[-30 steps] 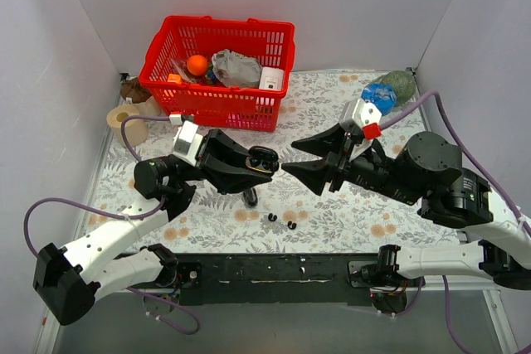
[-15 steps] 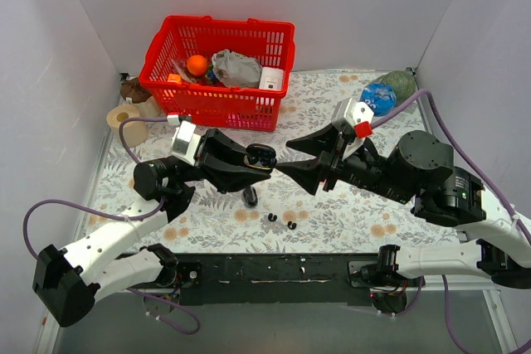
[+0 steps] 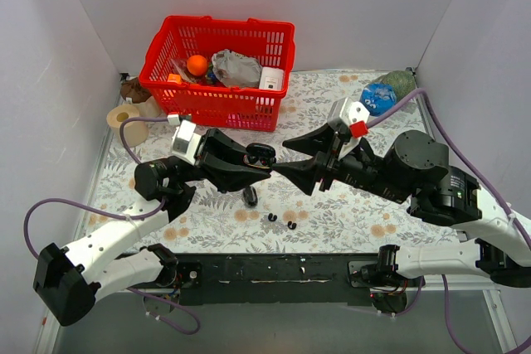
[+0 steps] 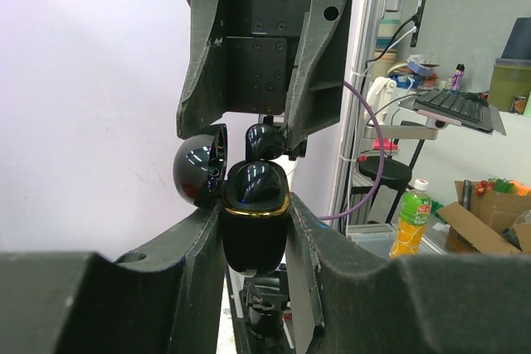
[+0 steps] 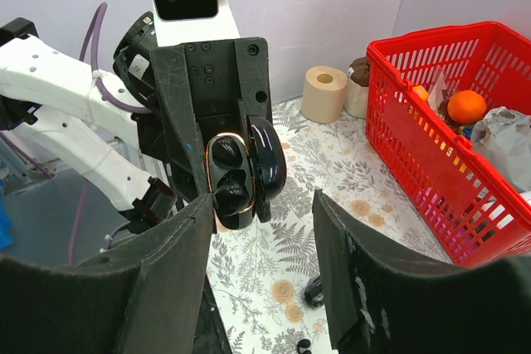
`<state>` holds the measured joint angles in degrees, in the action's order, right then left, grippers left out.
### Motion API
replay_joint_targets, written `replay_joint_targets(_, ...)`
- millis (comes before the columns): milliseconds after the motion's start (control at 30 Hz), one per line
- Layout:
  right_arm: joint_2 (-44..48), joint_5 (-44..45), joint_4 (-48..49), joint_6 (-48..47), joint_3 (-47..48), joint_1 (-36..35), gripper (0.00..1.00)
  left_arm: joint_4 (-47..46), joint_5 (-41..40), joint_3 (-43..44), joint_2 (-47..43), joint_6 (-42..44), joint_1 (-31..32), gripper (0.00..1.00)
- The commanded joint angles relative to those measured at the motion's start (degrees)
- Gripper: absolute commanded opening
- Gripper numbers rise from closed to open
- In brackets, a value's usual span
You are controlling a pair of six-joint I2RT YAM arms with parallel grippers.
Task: Insert the wireless bluetooth earbuds into the charging case
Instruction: Place the earbud in the charging case.
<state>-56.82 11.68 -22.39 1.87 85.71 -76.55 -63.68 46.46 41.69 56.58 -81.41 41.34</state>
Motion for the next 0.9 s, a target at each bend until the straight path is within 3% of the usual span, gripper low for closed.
replay_joint_targets(0, -1.8, 2.2, 2.79, 0.68, 1.91, -0.26, 0.59, -1.97, 0.83, -0.3, 0.2, -1.21, 0.14, 0.0)
replay_joint_targets(433, -4.0, 6.69, 3.41, 0.33, 3.41, -0.18, 0.61, -2.59, 0.39, -1.09, 0.02, -1.83, 0.14, 0.0)
replay_joint_targets(600, -2.34, 2.03, 5.96, 0.24, 3.41, -0.17, 0.71, 0.75, -1.81, -1.17, -0.85, 0.28, 0.14, 0.0)
replay_joint_targets(867, 1.88, 5.27, 5.43, -0.02, 1.04, -0.18, 0.73, 2.33, -3.47, -1.61, -1.47, 1.51, 0.14, 0.0)
